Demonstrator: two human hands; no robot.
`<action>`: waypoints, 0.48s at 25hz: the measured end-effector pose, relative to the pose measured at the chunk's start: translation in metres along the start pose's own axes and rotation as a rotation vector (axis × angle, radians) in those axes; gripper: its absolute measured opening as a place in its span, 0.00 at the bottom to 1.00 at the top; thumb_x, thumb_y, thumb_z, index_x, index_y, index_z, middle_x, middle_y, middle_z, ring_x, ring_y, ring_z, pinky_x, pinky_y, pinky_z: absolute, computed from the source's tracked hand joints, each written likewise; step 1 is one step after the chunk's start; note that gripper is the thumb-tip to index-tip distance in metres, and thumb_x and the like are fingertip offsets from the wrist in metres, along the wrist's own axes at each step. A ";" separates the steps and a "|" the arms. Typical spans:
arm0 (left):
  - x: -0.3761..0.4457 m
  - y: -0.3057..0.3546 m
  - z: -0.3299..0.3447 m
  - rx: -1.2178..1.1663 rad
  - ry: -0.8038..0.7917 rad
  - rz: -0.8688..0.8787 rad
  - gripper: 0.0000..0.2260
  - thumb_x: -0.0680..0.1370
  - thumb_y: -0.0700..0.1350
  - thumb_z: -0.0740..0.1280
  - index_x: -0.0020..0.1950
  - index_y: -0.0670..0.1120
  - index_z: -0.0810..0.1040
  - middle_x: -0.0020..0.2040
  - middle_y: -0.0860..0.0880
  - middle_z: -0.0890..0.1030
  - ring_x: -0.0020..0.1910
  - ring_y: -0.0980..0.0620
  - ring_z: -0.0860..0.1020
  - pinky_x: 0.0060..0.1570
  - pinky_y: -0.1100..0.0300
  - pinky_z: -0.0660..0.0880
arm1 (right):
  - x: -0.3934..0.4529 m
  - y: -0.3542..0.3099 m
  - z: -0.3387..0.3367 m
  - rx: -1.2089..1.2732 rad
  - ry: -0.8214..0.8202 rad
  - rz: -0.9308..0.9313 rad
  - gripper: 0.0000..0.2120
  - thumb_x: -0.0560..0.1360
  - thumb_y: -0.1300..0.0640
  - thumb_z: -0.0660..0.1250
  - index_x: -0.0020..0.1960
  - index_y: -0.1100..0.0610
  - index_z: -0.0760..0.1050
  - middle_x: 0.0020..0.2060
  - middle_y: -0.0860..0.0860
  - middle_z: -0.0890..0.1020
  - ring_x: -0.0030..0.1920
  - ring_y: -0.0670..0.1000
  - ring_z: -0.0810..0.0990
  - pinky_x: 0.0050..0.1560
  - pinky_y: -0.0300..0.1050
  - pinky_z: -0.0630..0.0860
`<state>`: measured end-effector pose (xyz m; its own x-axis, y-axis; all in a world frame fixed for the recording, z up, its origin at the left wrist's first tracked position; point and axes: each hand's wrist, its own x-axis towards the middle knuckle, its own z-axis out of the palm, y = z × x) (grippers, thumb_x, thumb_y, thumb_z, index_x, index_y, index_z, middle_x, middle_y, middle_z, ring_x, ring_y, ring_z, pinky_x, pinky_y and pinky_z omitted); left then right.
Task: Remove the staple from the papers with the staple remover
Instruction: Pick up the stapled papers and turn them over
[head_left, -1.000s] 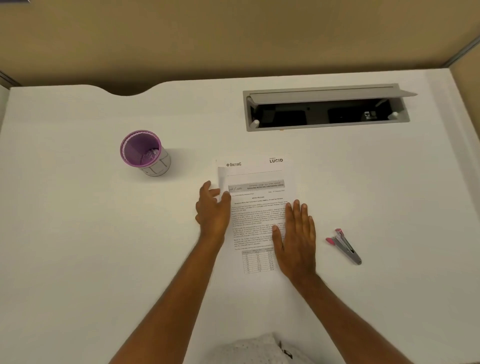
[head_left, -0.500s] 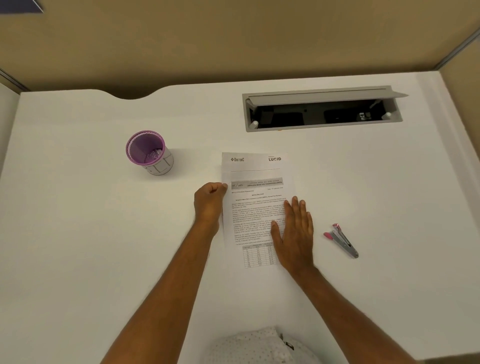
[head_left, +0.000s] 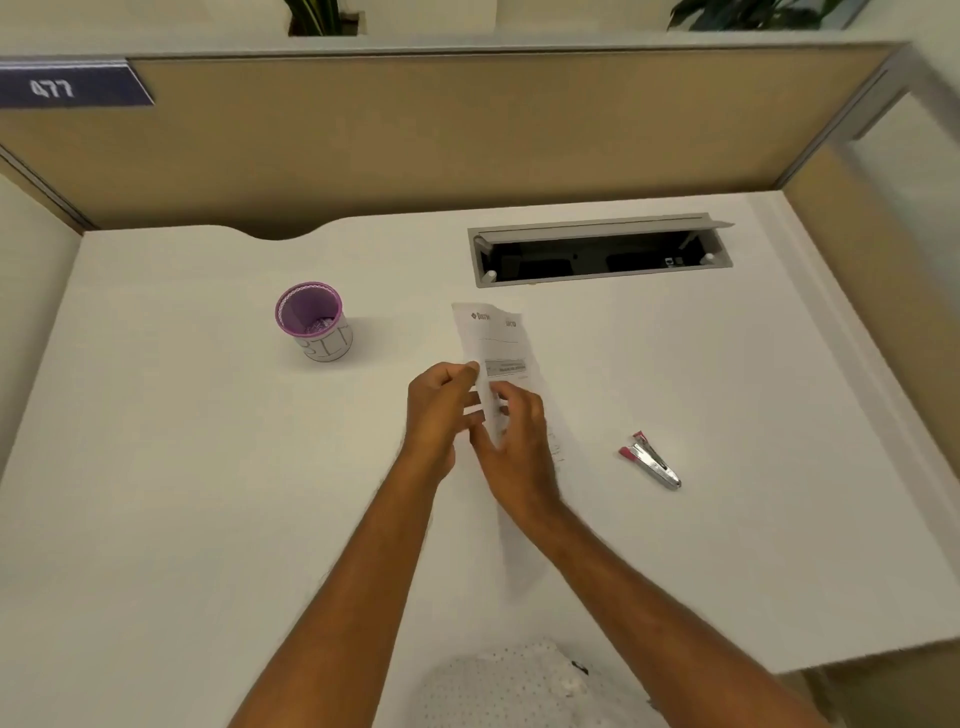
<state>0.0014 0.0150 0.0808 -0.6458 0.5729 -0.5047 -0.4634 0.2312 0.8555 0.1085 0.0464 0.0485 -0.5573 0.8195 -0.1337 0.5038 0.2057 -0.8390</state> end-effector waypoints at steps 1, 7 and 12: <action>-0.005 0.003 0.000 0.024 -0.032 0.028 0.11 0.81 0.50 0.70 0.49 0.42 0.81 0.51 0.48 0.88 0.46 0.49 0.88 0.40 0.60 0.83 | -0.001 -0.004 -0.006 0.042 -0.015 0.023 0.24 0.81 0.54 0.69 0.75 0.51 0.66 0.74 0.51 0.70 0.70 0.53 0.74 0.66 0.52 0.79; -0.022 0.032 -0.016 0.301 0.018 0.275 0.13 0.80 0.52 0.70 0.63 0.48 0.80 0.64 0.50 0.81 0.63 0.48 0.79 0.60 0.52 0.79 | -0.008 -0.035 -0.071 0.211 -0.141 0.143 0.14 0.82 0.62 0.64 0.66 0.54 0.78 0.58 0.49 0.85 0.56 0.53 0.85 0.54 0.46 0.82; -0.008 0.070 -0.036 0.719 -0.002 0.425 0.30 0.74 0.66 0.68 0.73 0.57 0.70 0.73 0.53 0.74 0.72 0.46 0.71 0.72 0.42 0.68 | -0.005 -0.047 -0.114 0.572 -0.366 0.183 0.15 0.80 0.63 0.67 0.65 0.52 0.78 0.55 0.55 0.87 0.52 0.57 0.87 0.54 0.52 0.84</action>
<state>-0.0479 -0.0021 0.1405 -0.6767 0.7260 -0.1224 0.3206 0.4402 0.8387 0.1629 0.0936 0.1491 -0.7333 0.5610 -0.3842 0.2402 -0.3149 -0.9182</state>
